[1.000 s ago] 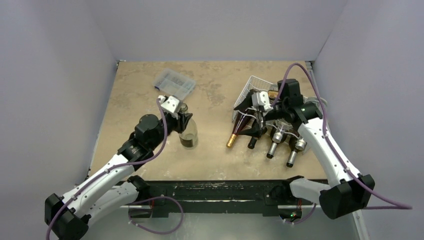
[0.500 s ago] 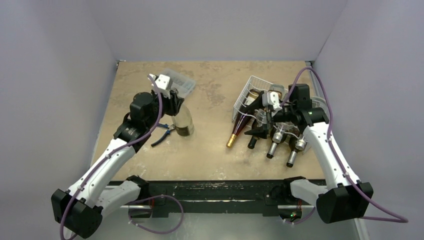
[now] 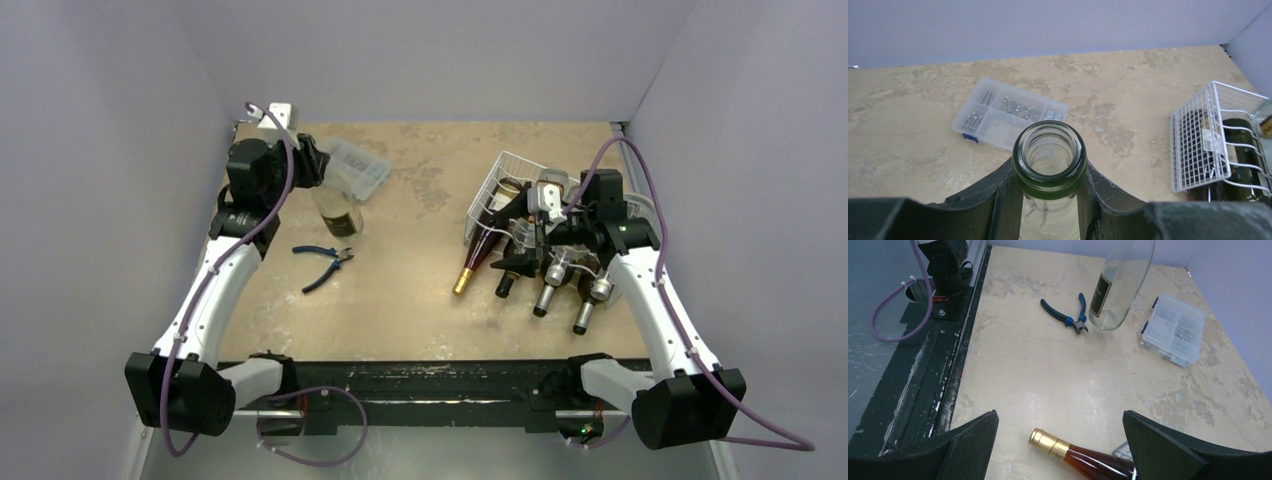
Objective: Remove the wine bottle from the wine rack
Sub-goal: Place the wine bottle at the center of the board.
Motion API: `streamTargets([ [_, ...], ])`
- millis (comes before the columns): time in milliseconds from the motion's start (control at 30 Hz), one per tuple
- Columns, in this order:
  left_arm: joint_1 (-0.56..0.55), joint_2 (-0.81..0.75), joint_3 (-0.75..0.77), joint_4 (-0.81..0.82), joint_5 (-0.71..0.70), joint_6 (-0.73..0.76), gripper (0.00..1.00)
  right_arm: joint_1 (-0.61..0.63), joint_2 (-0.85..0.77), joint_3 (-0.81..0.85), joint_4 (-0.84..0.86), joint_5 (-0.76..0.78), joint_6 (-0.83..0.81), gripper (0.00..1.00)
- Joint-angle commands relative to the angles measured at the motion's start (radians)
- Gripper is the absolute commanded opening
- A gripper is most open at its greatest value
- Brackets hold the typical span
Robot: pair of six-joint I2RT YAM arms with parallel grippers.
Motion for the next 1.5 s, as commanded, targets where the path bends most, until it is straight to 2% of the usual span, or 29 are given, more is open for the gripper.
streamTargets([
  [0, 0.075, 0.029, 0.14, 0.208, 0.03, -0.024, 0.0, -0.007, -0.026, -0.01, 0.026, -0.02, 0.0, 0.99],
  [400, 0.235, 0.205, 0.259, 0.269, 0.001, -0.003, 0.0, -0.014, -0.016, -0.014, 0.019, -0.009, -0.015, 0.99],
  [867, 0.309, 0.417, 0.43, 0.292, -0.088, 0.074, 0.0, -0.017, 0.015, -0.003, -0.012, 0.003, -0.044, 0.99],
  [1467, 0.37, 0.596, 0.557, 0.323, -0.072, 0.1, 0.0, -0.03, 0.062, 0.002, -0.026, 0.023, -0.061, 0.99],
])
